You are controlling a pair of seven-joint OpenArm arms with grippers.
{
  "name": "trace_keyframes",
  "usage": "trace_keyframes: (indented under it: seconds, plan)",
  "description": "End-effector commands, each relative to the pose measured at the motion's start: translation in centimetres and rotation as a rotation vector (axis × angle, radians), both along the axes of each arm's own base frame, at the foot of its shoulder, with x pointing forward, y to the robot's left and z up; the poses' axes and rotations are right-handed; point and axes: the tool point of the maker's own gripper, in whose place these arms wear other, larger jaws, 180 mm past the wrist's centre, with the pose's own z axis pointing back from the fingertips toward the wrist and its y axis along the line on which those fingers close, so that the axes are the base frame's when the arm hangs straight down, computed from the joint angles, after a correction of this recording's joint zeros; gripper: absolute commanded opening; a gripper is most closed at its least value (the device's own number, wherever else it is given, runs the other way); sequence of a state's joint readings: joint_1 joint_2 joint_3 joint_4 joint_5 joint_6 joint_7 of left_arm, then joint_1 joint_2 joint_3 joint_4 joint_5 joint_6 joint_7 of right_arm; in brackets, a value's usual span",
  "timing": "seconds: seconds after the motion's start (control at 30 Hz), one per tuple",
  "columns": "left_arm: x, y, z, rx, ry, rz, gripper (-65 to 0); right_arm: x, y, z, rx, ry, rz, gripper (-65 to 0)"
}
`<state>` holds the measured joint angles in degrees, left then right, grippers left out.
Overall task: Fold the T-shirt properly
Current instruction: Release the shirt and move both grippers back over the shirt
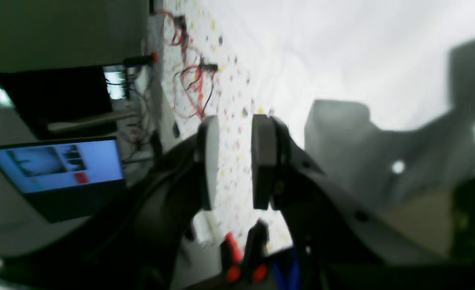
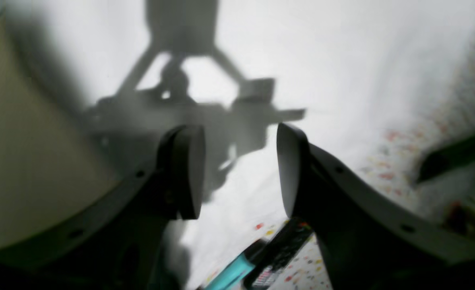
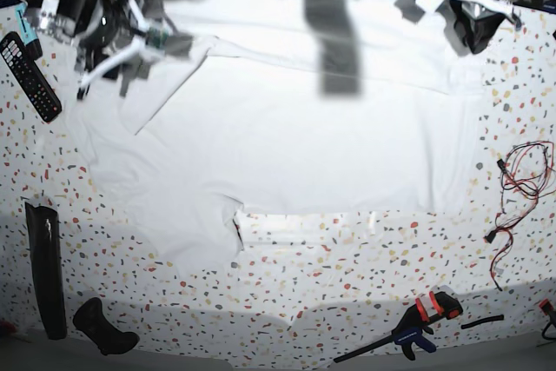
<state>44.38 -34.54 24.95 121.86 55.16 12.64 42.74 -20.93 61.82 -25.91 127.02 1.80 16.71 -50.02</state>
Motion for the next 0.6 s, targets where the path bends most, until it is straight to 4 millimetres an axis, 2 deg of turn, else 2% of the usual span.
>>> trace_keyframes:
  seconds: [0.0, 0.13, 0.2, 0.3, 0.4, 0.57]
  plan:
    - [1.0, -0.3, 1.0, -0.027, -0.047, -0.013, -50.8, 2.0, -0.2, 1.6, -0.001, -0.099, -0.026, -36.4]
    - [4.1, -1.7, 1.9, -0.168, -0.109, -0.014, -50.8, 6.5, -0.2, 5.0, 0.069, -0.356, -0.187, -36.4]
    - [5.8, -2.6, 2.6, -0.249, -0.146, -0.013, -50.8, 7.7, -0.2, 6.0, 0.1, -0.429, -0.236, -36.4]
    - [8.2, -4.1, 4.1, -0.379, -0.206, -0.018, -50.8, 8.7, -0.5, 6.3, 0.103, -0.46, -0.248, -36.4]
    - [10.6, -5.2, 5.7, -0.483, -0.259, -0.009, -50.8, 10.6, -2.6, 6.5, 0.045, -0.508, -0.277, -36.4]
    - [13.9, -6.7, 8.3, -0.568, -0.307, -0.066, -50.8, 14.4, -8.3, 7.0, -0.055, -0.578, -0.426, -36.4]
